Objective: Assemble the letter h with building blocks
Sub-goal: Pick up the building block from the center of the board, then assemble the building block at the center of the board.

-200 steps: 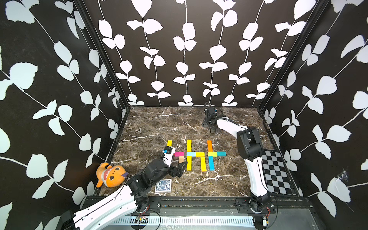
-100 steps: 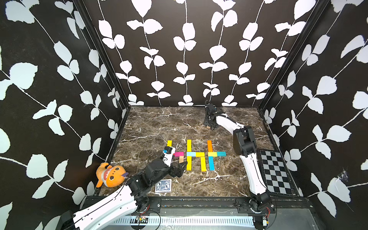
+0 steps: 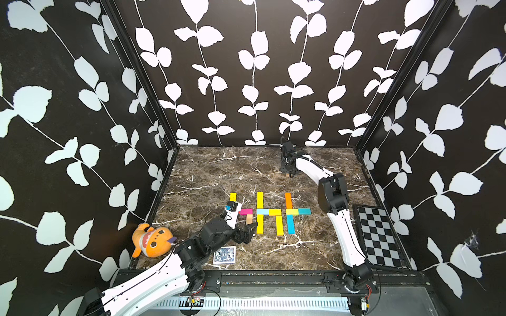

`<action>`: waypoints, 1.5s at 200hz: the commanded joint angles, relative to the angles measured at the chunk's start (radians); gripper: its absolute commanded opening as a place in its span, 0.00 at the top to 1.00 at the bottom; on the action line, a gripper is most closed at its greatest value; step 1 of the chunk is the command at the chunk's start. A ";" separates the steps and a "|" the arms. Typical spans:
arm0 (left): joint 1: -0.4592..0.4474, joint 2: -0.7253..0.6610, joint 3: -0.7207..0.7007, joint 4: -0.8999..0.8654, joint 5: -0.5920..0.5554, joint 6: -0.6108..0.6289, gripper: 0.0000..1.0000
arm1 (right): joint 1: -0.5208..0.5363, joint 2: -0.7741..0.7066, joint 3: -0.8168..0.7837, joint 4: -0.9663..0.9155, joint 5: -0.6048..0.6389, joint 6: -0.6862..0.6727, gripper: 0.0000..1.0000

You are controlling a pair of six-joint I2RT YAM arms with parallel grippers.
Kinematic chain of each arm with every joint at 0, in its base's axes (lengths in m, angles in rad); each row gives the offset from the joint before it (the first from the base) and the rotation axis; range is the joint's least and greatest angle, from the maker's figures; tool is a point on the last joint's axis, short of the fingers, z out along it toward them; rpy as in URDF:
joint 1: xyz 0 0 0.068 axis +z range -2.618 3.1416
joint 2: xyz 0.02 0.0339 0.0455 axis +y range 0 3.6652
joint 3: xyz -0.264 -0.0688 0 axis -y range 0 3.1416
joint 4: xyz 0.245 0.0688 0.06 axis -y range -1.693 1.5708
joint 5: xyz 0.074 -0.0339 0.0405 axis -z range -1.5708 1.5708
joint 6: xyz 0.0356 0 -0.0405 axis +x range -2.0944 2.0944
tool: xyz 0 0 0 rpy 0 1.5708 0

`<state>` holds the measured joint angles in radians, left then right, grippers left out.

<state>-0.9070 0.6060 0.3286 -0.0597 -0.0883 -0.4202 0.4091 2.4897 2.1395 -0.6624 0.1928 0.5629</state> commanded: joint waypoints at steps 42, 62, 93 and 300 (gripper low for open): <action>0.003 0.009 0.035 0.012 -0.008 0.008 0.01 | 0.003 -0.305 -0.368 0.318 -0.110 -0.112 0.77; 0.005 0.009 0.037 0.013 -0.010 0.011 0.01 | 0.017 -0.408 -0.452 0.326 -0.124 -0.102 0.77; 0.005 0.013 0.035 0.022 -0.009 0.015 0.01 | 0.054 -0.604 -0.679 0.358 -0.142 -0.039 0.77; 0.010 0.086 0.062 0.064 0.033 0.034 0.01 | 0.265 -1.294 -1.461 0.037 -0.123 0.131 0.76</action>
<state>-0.9016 0.6830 0.3473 -0.0002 -0.0696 -0.4026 0.6495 1.1622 0.6979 -0.6319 0.0658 0.6601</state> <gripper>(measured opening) 0.989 0.296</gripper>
